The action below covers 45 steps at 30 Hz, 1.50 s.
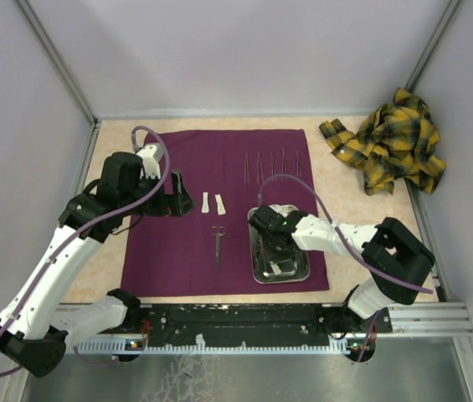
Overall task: Open and lay out the surgical kit
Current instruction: Pick up the medical item from the container.
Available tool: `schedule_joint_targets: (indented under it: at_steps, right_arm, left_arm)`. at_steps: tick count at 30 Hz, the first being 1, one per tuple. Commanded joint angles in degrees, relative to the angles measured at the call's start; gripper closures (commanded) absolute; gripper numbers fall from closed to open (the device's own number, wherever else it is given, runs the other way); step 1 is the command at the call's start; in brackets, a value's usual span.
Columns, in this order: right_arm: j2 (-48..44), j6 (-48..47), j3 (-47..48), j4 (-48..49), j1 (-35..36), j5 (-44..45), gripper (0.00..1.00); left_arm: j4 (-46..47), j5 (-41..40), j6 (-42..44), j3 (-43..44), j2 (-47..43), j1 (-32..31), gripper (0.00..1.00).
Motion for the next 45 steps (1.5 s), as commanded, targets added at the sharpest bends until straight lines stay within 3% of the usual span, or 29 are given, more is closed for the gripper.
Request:
schedule_joint_targets:
  at_steps: [1,21,32,45]
  right_arm:
    - [-0.5,1.2,-1.1,-0.7,1.0,-0.2,1.0]
    - [-8.6,2.2,2.1,-4.5,-1.1,4.1,1.0]
    - [-14.7,1.8,5.5,-3.1,-6.5,-1.3,1.0]
    - [-5.3,5.8,19.1,8.2,-7.2,-8.7,1.0]
  left_arm:
    - [-0.2,0.1,-0.1,1.6,-1.0,0.3,0.0]
    - [-1.4,-0.3,0.3,3.7,-1.0,0.3,0.01]
    - [-2.8,-1.0,0.7,5.7,-1.2,0.3,0.01]
    - [-3.1,-0.4,1.1,6.3,-3.2,0.3,0.01]
